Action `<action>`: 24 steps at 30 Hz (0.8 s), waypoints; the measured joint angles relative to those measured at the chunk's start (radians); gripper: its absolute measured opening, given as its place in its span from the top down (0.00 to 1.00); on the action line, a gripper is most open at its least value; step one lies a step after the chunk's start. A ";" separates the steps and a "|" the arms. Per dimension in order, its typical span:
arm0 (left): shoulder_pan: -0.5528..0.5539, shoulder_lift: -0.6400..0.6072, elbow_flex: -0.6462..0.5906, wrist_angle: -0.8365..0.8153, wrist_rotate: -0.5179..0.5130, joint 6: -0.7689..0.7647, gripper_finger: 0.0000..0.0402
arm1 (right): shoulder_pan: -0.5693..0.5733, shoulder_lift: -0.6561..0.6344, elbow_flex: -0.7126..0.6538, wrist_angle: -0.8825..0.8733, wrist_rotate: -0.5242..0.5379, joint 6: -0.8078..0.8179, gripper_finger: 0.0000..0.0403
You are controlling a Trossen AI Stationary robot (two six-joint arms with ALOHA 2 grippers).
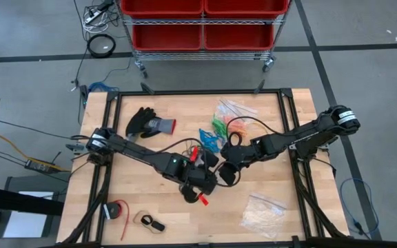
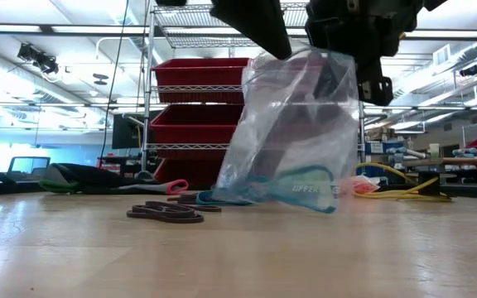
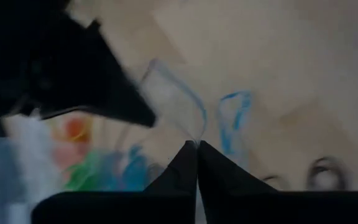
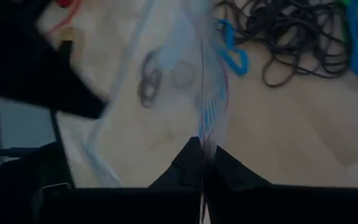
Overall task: Sort rubber bands
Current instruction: Put the blue rubber band into the transparent zip bag
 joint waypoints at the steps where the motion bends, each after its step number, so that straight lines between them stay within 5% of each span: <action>1: -0.001 0.000 0.000 0.001 0.022 -0.012 0.94 | 0.000 0.000 0.000 -0.011 0.008 -0.001 1.00; 9: 0.000 0.000 0.000 0.009 0.216 -0.081 0.84 | 0.000 -0.013 0.045 -0.130 0.105 -0.046 1.00; 24: -0.003 -0.002 0.000 0.007 0.036 -0.188 0.71 | 0.001 -0.014 0.312 -0.480 0.324 -0.184 1.00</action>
